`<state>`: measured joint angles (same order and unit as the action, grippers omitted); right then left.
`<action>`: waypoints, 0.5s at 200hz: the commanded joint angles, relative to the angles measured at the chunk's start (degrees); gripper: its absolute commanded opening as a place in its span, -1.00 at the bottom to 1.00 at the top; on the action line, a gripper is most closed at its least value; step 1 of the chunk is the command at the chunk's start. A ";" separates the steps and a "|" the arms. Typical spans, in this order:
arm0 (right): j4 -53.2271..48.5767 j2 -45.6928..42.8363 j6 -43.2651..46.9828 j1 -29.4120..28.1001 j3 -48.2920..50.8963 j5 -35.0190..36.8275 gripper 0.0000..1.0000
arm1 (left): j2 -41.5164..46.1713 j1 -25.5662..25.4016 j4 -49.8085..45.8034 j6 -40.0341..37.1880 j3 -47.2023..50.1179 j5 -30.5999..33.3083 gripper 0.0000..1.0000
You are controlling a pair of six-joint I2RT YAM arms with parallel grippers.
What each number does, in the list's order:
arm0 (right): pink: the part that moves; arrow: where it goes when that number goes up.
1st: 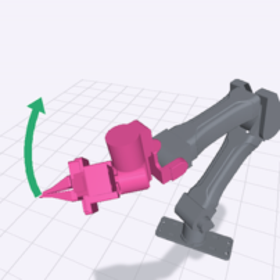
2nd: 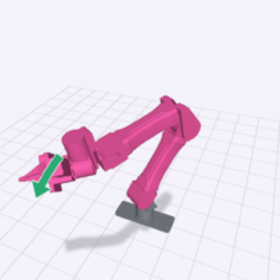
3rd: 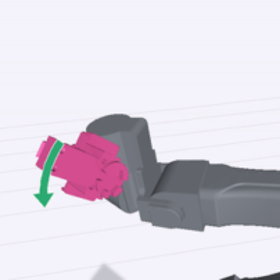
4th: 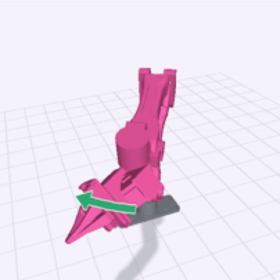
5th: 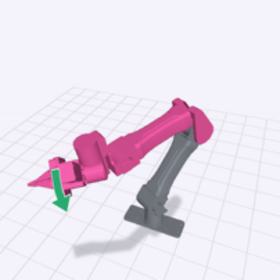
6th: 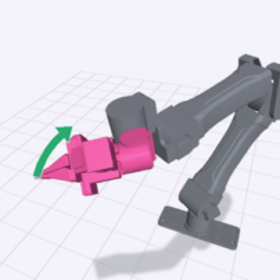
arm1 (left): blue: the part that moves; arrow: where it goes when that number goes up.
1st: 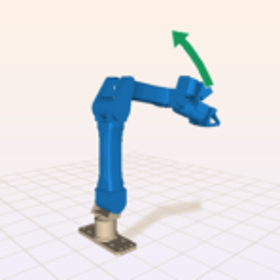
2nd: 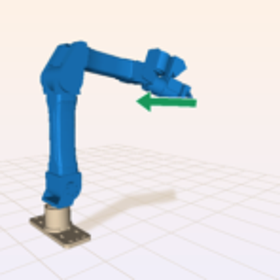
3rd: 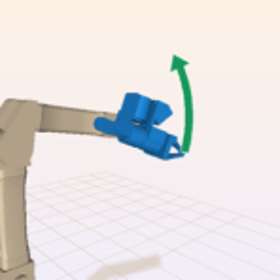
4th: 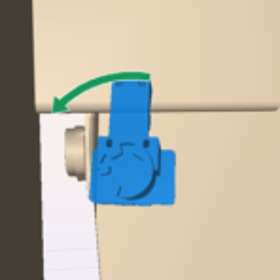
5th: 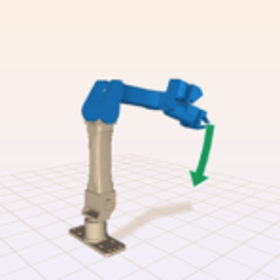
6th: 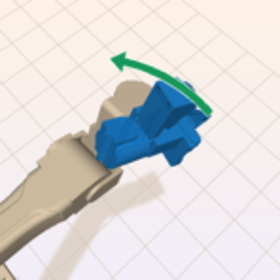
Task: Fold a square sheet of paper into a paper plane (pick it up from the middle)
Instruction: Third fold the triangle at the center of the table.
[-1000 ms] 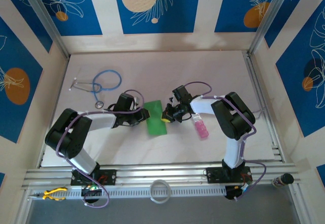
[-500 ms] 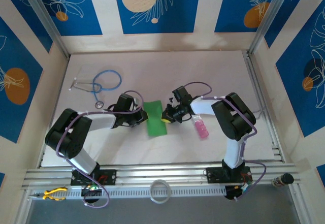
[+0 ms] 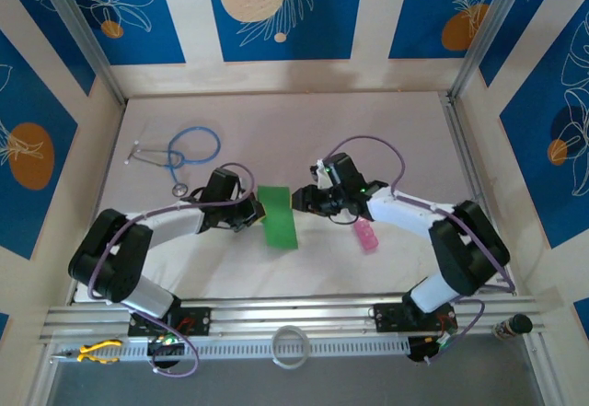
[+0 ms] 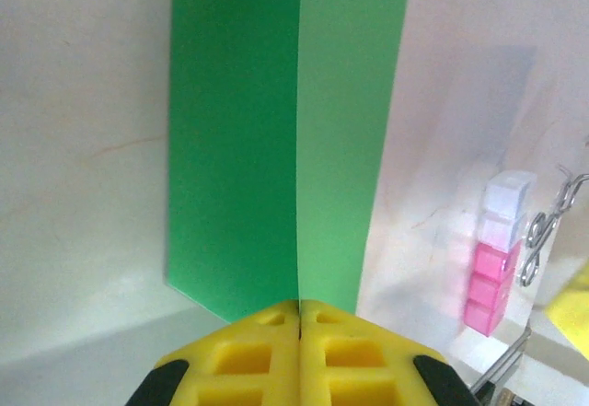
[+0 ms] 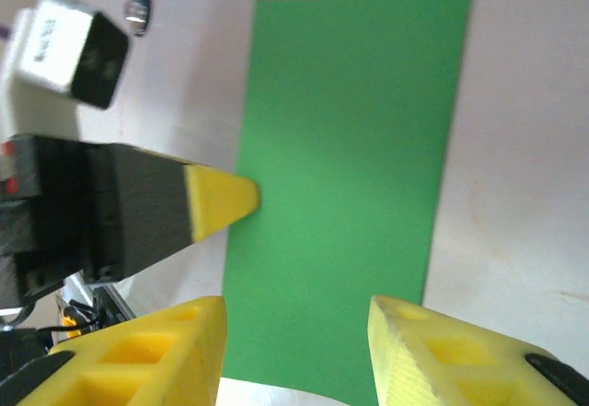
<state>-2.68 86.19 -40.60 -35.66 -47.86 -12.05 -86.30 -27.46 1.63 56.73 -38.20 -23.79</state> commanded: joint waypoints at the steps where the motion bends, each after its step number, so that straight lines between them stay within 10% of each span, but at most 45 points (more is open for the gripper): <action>1: 3.71 -2.48 10.17 -4.06 3.33 5.93 -0.08 | 0.64 1.05 -3.09 2.66 -1.36 -1.67 -1.00; 45: 24.49 -5.76 38.48 -21.26 14.31 25.26 0.02 | -0.27 1.19 -0.82 4.26 -1.17 -2.53 -1.00; 100: 32.60 -0.35 49.36 -31.05 14.67 37.39 0.07 | -0.52 1.36 -1.09 4.06 -1.70 -2.84 -1.00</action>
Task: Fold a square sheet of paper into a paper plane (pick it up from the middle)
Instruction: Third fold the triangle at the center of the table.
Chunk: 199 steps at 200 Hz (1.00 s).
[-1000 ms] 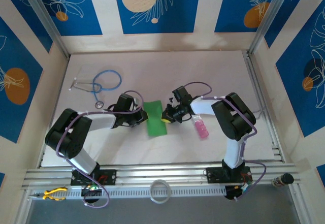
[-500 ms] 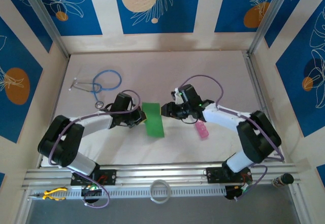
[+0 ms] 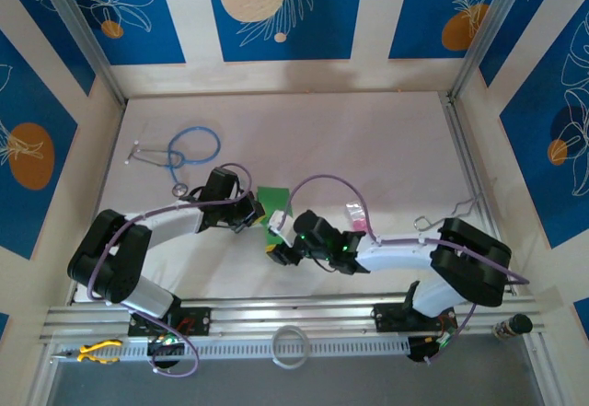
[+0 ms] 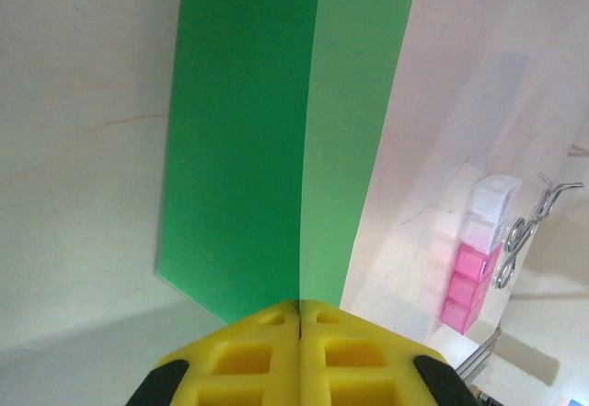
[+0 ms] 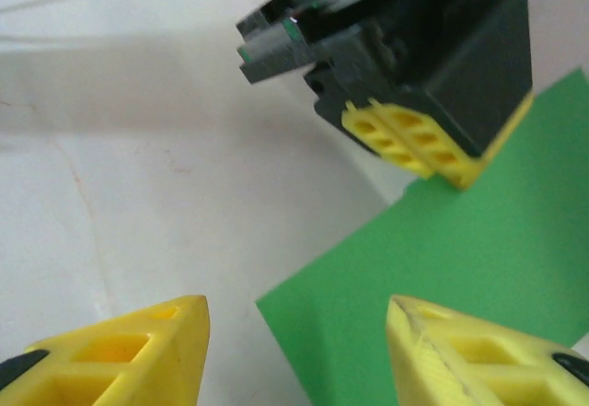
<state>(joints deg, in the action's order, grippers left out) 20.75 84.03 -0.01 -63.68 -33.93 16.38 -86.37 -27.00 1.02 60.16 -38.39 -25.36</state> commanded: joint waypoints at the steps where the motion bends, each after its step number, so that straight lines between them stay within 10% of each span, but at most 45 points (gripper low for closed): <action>1: 9.28 1.87 8.87 -3.12 0.82 9.12 0.08 | -0.46 0.94 -0.48 0.64 -1.51 -1.27 -1.00; 199: 11.72 9.44 12.51 -6.24 0.66 18.55 -0.29 | -0.82 0.99 0.83 1.05 -1.07 -1.62 -1.00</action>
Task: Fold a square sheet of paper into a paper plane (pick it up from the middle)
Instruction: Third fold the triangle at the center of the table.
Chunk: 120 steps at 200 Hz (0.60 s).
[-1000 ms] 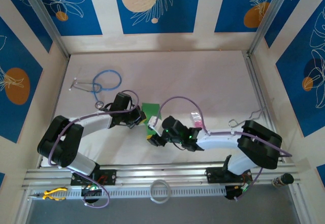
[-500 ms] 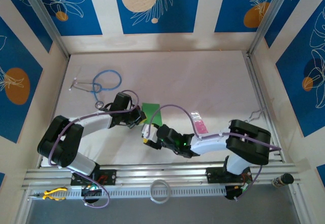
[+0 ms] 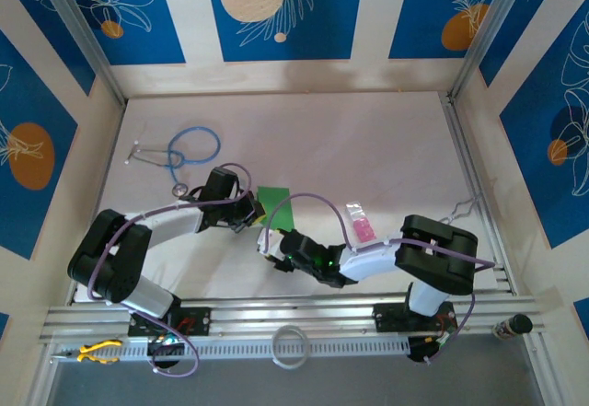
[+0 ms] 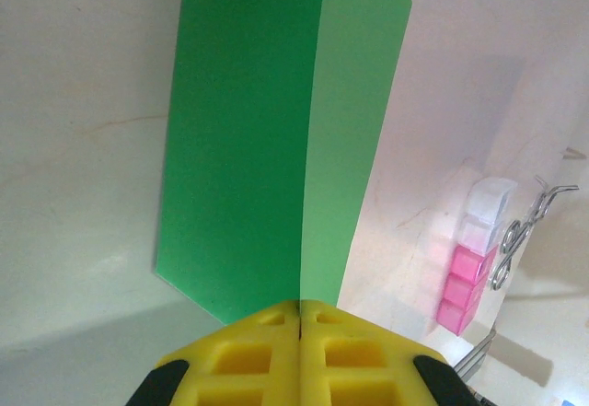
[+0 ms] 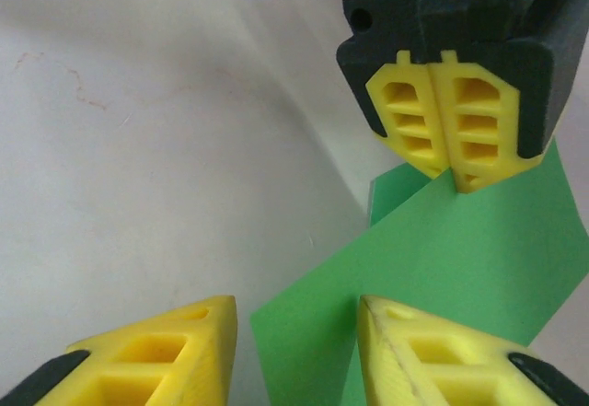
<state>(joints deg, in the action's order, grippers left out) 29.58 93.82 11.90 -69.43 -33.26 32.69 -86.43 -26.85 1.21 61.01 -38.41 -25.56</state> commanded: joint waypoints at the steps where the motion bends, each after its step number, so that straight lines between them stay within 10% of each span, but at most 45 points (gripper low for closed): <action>1: 2.91 -0.46 0.59 -0.47 0.05 2.27 -0.29 | -0.75 0.84 0.63 0.22 -1.05 -1.42 -1.00; 120: 1.97 -2.48 -2.13 -0.27 1.25 0.49 -0.61 | -0.59 0.84 0.47 0.19 -0.94 -0.97 -1.00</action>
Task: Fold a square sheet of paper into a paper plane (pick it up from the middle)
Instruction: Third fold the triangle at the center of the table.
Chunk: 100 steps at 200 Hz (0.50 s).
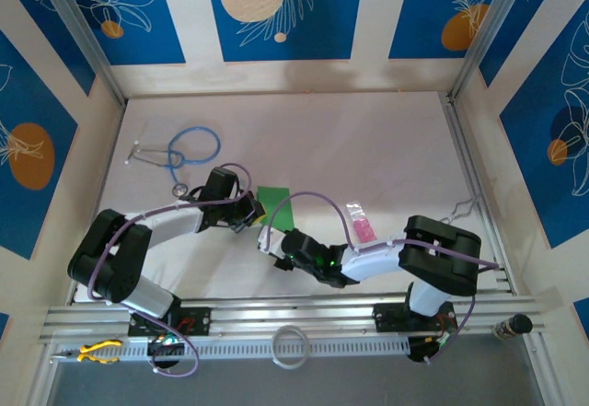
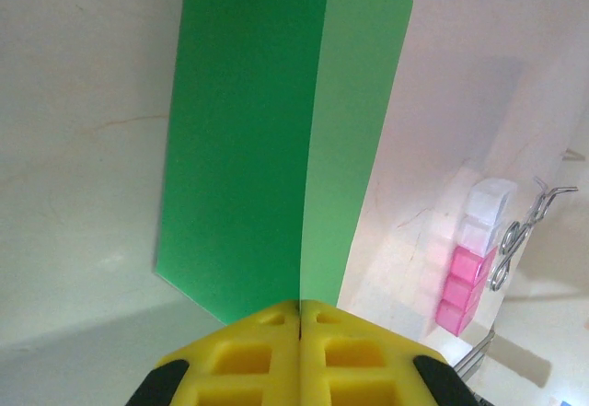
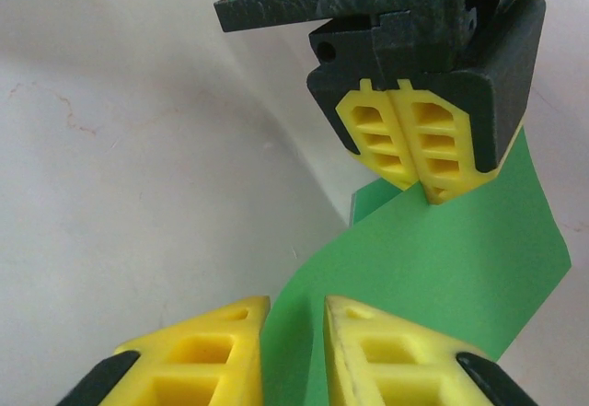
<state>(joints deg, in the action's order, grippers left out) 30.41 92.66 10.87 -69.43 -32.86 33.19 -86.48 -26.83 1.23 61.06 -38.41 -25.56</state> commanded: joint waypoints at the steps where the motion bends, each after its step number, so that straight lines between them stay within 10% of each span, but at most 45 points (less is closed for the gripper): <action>1: 1.14 -1.33 -1.16 -0.27 0.86 -0.03 -0.62 | -0.54 0.81 0.44 0.13 -0.95 -0.98 -1.00; 100: -2.35 -3.88 -7.29 1.72 0.90 -4.03 -0.86 | -0.45 0.90 -0.76 -0.75 -0.99 0.46 -0.95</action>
<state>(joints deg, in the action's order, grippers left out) 29.21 90.78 6.74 -68.58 -32.12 32.05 -86.48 -26.83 1.19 61.04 -38.41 -25.50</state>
